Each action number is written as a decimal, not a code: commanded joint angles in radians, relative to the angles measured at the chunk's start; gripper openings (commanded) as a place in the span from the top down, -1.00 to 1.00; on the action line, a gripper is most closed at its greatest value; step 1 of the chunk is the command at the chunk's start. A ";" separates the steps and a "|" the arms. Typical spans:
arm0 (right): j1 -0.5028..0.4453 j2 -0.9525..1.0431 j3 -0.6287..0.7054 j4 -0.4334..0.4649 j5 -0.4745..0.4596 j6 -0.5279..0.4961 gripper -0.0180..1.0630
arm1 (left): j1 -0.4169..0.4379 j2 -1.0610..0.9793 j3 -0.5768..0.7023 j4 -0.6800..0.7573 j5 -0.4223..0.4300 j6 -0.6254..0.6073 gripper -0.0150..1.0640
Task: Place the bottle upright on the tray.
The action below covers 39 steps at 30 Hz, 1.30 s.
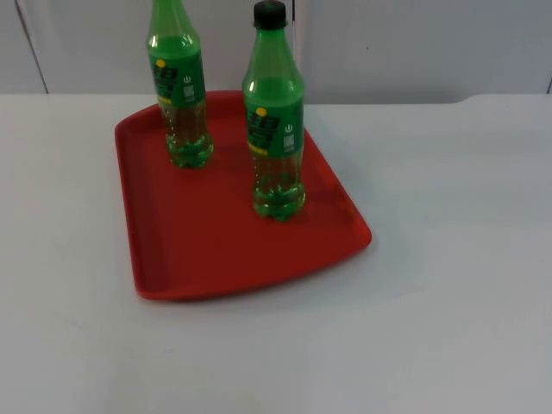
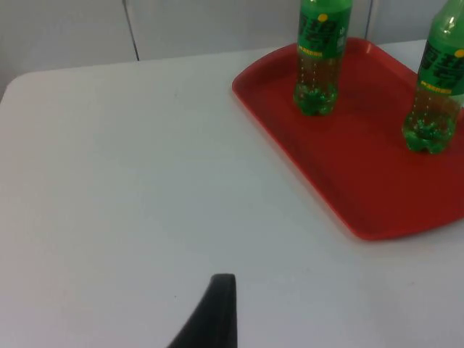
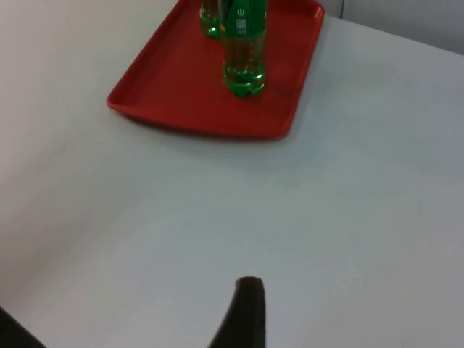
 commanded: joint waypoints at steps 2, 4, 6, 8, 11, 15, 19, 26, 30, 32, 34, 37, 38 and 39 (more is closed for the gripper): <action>0.004 -0.003 0.007 -0.006 0.000 0.004 -0.38 | -0.006 -0.004 0.003 0.004 0.003 0.006 -0.73; 0.004 -0.003 0.007 -0.006 0.000 0.004 -0.38 | -0.006 -0.004 0.003 0.004 0.003 0.006 -0.73; 0.004 -0.003 0.007 -0.006 0.000 0.004 -0.38 | -0.006 -0.004 0.003 0.004 0.005 0.006 -0.73; 0.004 -0.003 0.007 -0.004 0.000 0.000 -0.38 | -0.006 -0.004 0.003 0.004 0.005 0.006 -0.73; 0.004 -0.003 0.007 -0.002 0.000 -0.003 -0.38 | -0.006 -0.004 0.005 0.004 0.009 0.006 -0.73; 0.004 -0.003 0.007 0.000 0.000 -0.003 -0.43 | -0.006 -0.004 0.005 0.004 0.009 0.006 -0.73; 0.004 -0.003 0.007 0.000 0.000 -0.005 -0.73 | -0.006 -0.004 0.008 -0.002 0.015 0.006 -0.73; 0.004 -0.003 0.007 0.000 0.000 -0.006 -0.99 | -0.006 -0.004 0.028 -0.012 0.035 -0.026 -0.98; 0.004 -0.003 0.007 0.000 0.000 -0.006 -0.99 | -0.006 -0.004 0.028 -0.012 0.035 -0.026 -0.98; 0.004 -0.003 0.007 0.000 0.000 -0.006 -0.99 | -0.006 -0.004 0.028 -0.012 0.035 -0.026 -0.98; 0.004 -0.003 0.007 -0.002 0.000 -0.006 -0.99 | -0.006 -0.004 0.028 -0.012 0.035 -0.026 -0.98; 0.004 -0.003 0.007 -0.002 -0.002 -0.003 -0.99 | -0.006 -0.004 0.028 -0.012 0.035 -0.026 -0.98; 0.004 -0.003 0.007 -0.002 -0.002 -0.003 -0.99 | -0.006 -0.004 0.028 -0.012 0.035 -0.026 -0.98; 0.004 -0.003 0.007 -0.002 -0.002 -0.003 -0.99 | -0.006 -0.004 0.028 -0.012 0.035 -0.026 -0.98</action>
